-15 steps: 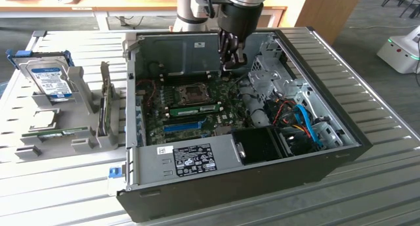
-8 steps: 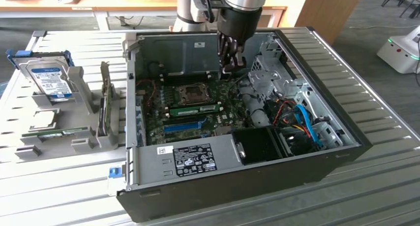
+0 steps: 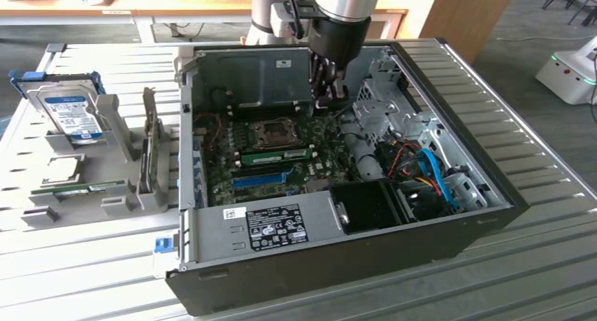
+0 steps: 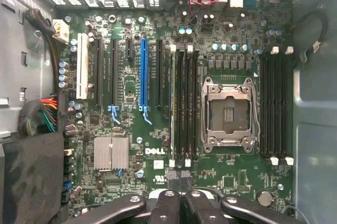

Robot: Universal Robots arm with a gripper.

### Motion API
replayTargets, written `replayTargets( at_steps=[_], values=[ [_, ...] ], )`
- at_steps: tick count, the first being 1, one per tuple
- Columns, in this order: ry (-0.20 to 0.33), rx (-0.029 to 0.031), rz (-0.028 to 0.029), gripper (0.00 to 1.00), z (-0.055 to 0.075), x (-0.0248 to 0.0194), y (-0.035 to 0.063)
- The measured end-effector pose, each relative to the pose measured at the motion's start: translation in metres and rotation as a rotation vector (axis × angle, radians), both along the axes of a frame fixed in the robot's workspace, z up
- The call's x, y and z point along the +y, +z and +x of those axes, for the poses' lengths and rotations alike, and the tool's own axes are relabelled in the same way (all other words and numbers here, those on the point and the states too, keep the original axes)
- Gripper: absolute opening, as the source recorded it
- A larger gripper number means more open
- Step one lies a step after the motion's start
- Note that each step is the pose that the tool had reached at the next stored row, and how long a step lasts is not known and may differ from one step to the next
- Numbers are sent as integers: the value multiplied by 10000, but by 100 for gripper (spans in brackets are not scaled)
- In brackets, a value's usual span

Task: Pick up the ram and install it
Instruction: 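Press down the ram until it locks into place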

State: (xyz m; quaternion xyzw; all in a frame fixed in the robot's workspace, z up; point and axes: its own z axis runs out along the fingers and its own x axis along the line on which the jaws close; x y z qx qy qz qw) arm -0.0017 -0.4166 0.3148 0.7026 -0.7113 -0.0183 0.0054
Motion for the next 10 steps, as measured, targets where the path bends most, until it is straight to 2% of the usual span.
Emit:
replayTargets(
  at_steps=[10],
  values=[
    [0,-1,-1,10,0,0,-93]
  ],
)
